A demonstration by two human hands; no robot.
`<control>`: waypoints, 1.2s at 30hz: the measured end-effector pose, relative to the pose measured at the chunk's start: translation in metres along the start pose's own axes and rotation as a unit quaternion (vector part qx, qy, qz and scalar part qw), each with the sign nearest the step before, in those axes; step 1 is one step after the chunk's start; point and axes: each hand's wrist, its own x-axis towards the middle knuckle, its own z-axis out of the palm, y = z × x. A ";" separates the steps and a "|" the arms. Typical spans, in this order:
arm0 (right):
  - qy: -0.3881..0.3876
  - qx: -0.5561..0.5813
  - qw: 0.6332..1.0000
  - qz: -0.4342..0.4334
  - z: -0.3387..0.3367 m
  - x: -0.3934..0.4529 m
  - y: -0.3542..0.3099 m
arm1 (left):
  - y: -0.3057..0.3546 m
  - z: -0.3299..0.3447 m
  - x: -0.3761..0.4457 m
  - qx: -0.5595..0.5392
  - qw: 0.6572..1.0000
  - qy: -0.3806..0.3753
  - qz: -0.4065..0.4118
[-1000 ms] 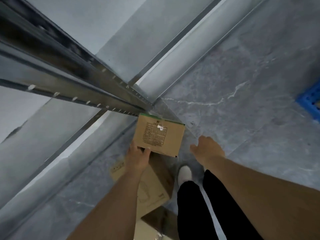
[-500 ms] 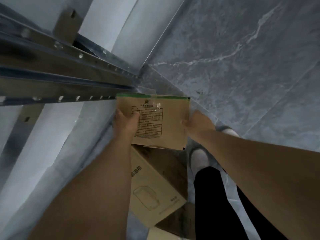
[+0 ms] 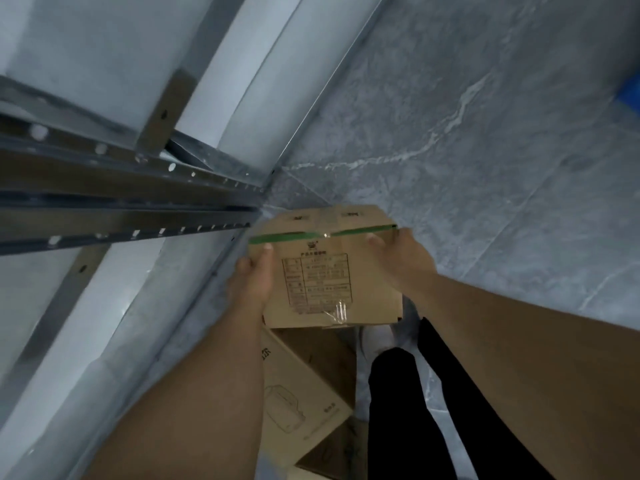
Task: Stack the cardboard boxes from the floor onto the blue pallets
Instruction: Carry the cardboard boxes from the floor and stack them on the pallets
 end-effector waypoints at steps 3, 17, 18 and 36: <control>0.037 0.003 0.999 0.039 -0.038 -0.036 0.010 | 0.017 0.000 -0.045 -0.033 0.999 0.017 -0.012; 0.101 0.091 0.980 0.142 -0.186 -0.213 0.095 | 0.054 -0.010 -0.248 0.051 0.986 -0.120 0.107; 0.111 0.102 0.979 0.137 -0.194 -0.224 0.103 | 0.058 -0.008 -0.261 0.057 0.983 -0.122 0.126; 0.259 0.318 0.905 0.109 -0.380 -0.336 0.329 | 0.111 0.163 -0.522 0.147 0.917 -0.141 0.343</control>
